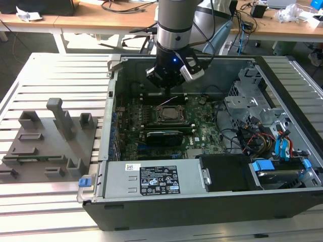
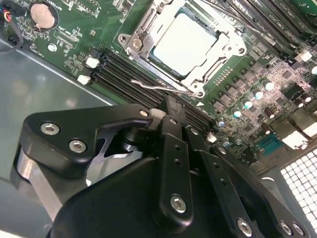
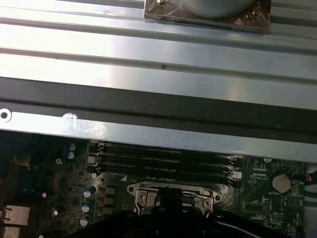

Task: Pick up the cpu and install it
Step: 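Install the first cpu locking lever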

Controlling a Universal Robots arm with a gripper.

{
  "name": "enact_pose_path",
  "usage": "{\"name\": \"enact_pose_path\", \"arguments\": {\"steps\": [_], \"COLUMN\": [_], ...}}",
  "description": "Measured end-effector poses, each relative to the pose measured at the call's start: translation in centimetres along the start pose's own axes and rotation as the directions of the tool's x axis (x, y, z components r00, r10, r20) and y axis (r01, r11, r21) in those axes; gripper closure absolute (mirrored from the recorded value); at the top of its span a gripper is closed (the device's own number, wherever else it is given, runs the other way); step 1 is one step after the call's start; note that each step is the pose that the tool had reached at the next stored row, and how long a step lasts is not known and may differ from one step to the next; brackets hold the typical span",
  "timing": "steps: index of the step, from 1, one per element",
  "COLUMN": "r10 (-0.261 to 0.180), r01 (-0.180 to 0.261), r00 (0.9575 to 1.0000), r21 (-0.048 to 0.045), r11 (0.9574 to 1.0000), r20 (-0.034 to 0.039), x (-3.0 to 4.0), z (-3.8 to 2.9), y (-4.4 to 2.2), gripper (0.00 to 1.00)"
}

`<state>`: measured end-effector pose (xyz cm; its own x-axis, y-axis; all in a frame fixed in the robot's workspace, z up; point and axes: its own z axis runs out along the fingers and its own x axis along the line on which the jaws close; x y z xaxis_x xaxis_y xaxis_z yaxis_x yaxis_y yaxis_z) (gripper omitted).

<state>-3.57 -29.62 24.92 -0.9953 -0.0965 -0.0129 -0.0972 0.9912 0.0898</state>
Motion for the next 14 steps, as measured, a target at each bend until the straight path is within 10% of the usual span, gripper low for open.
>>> {"name": "enact_pose_path", "arguments": {"steps": [14], "r10": [-0.001], "r01": [0.001], "r00": [1.0000], "r21": [0.0002], "r11": [1.0000], "r20": [-0.0001], "x": [0.36], "z": [2.54], "y": [0.17], "gripper": [0.89]}}
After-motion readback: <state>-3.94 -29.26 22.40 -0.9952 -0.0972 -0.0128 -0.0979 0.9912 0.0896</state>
